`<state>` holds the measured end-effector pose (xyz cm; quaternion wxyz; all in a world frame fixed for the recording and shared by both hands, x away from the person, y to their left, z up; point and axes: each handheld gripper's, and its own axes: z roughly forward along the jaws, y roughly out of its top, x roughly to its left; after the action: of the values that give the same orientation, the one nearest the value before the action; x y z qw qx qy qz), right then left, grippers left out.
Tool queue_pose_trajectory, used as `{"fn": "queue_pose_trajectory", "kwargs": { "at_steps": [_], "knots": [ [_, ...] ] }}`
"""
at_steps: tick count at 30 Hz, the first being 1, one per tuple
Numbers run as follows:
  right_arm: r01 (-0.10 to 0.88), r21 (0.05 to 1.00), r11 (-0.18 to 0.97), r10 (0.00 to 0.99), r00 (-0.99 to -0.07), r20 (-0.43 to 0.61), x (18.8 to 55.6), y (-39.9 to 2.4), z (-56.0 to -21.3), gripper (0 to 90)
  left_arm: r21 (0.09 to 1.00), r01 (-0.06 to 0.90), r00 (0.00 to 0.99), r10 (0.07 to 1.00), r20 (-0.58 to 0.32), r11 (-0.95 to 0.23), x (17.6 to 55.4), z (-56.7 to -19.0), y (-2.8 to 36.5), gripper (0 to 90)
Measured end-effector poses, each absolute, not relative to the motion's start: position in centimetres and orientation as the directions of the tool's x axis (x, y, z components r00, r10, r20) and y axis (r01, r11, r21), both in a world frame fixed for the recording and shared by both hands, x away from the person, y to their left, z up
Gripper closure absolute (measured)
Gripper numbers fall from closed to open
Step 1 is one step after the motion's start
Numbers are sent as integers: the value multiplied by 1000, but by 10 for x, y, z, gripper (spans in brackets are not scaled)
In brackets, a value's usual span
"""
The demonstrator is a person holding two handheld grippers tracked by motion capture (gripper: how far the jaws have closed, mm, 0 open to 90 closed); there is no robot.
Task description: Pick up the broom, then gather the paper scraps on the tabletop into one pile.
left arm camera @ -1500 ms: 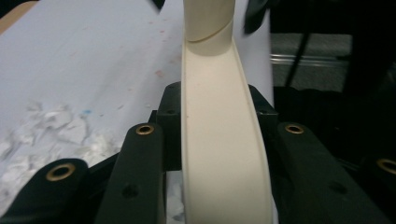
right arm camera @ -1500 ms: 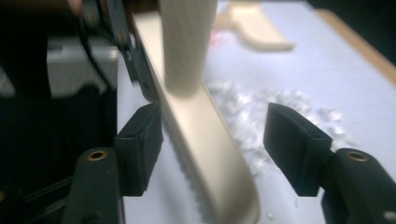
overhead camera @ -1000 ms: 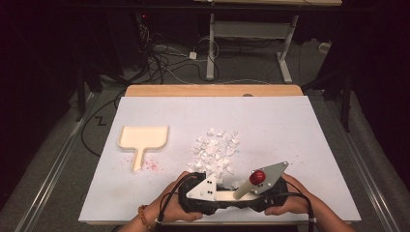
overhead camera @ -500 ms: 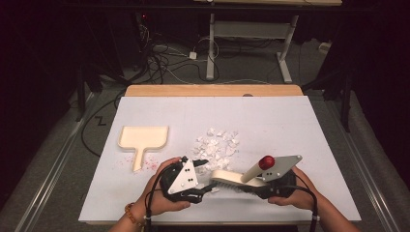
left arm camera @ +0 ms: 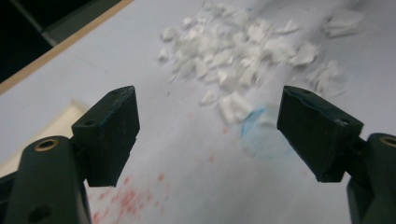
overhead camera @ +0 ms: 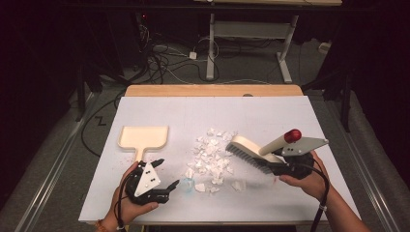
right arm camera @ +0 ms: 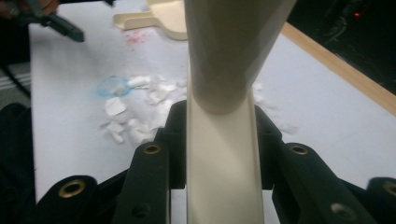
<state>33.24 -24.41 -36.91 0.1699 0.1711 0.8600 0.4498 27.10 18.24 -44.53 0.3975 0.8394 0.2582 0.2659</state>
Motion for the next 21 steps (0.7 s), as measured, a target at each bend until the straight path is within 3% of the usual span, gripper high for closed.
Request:
{"fn": "queue_pose_trajectory", "kwargs": {
  "at_steps": [3,9,21],
  "knots": [
    [170,845,508,508,-851,-133,339,-254,-366,679,811,272,680,700,218,-517,268,-455,194,205],
    [211,842,496,612,-773,-166,352,-269,-364,679,801,291,664,713,225,-523,264,-462,199,205],
    [320,742,589,711,-641,-288,415,-262,-387,679,795,306,660,718,220,-525,266,-463,199,205]
  ]
}}
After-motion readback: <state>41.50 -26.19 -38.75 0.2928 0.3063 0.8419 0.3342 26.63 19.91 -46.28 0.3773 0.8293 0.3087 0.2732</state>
